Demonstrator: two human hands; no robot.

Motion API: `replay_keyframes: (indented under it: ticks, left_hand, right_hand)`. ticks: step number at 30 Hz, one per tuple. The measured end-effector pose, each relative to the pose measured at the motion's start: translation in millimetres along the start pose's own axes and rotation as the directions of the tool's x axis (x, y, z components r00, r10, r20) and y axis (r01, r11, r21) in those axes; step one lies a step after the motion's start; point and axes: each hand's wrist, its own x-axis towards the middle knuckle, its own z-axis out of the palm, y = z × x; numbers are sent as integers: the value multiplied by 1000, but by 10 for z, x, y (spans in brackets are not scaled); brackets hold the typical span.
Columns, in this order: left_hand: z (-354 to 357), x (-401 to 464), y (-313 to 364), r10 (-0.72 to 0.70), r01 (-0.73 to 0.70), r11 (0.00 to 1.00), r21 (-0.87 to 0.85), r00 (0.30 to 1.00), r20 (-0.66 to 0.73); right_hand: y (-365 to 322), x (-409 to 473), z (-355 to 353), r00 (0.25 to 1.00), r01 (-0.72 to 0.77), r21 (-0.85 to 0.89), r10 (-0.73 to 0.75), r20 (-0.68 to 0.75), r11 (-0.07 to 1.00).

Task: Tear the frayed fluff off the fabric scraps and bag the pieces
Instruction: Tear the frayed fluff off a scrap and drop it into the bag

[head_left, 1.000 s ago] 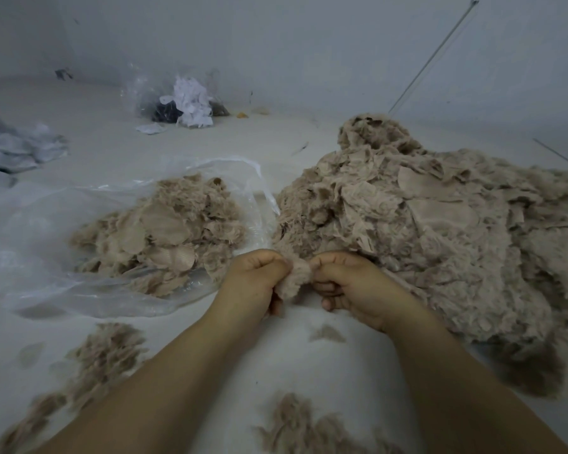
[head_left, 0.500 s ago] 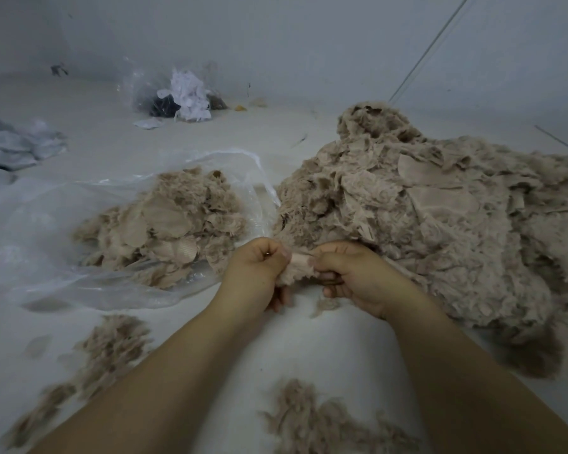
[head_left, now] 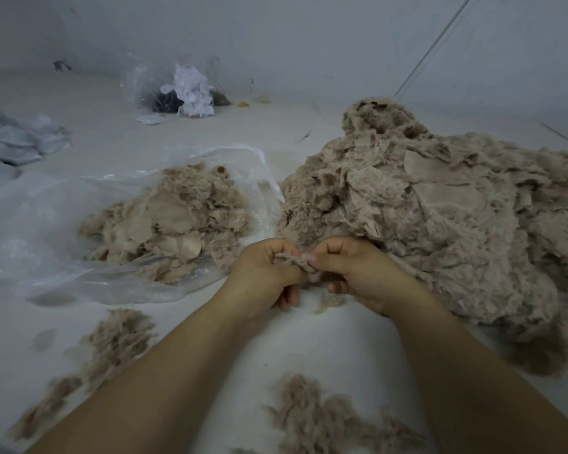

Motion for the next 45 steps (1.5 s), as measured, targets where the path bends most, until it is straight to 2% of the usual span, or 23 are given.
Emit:
replay_keyframes:
  ticks: [4, 6, 11, 15, 18, 23, 27, 30, 33, 36, 38, 40, 43, 45]
  left_hand:
    - [9, 30, 28, -62, 61, 998, -26, 995, -76]
    - [30, 32, 27, -61, 61, 998, -5, 995, -81]
    - [59, 29, 1, -33, 37, 998, 56, 998, -61]
    - [56, 37, -1, -43, 42, 999, -12, 994, -105]
    - [43, 42, -12, -33, 33, 999, -1, 994, -103]
    - [41, 20, -6, 3, 0, 999, 45, 999, -53]
    - [34, 28, -2, 13, -10, 999, 51, 998, -68]
    - [26, 40, -21, -3, 9, 999, 38, 987, -159]
    - [7, 53, -22, -35, 22, 998, -54, 971, -238]
    - [16, 47, 32, -122, 99, 979, -179, 985, -122]
    - [24, 32, 32, -123, 119, 984, -132, 992, -21]
    - [37, 23, 13, -49, 47, 994, -98, 999, -14]
    - [12, 4, -16, 0, -3, 990, -138, 1000, -17]
    - [-2, 7, -27, 21, -21, 990, -139, 1000, 0]
  right_hand:
    - [23, 16, -13, 998, -16, 118, 23, -57, 993]
    - [17, 15, -4, 999, -12, 137, 16, -30, 990]
    - [22, 10, 14, 999, 31, -77, -28, 28, 997]
    - [53, 37, -7, 999, 35, -9, -36, -40, 999]
    - [24, 26, -5, 1000, 18, 67, -17, -14, 998]
    - [39, 19, -7, 998, 53, -89, -49, 44, 995]
    - [60, 35, -21, 999, 36, -24, -36, 9, 999]
    - [48, 32, -15, 999, 17, 70, -13, -51, 997]
    - [29, 15, -12, 995, 13, 186, 5, -99, 983]
    - [12, -4, 7, 997, 26, 135, -16, -79, 990]
    - [6, -11, 12, 997, 30, 110, -23, -68, 993]
    - [-4, -17, 7, 998, 30, 126, -21, -67, 992]
    - [3, -4, -4, 997, 13, 149, -1, -79, 989]
    - [2, -5, 7, 998, 8, 76, -4, -59, 997]
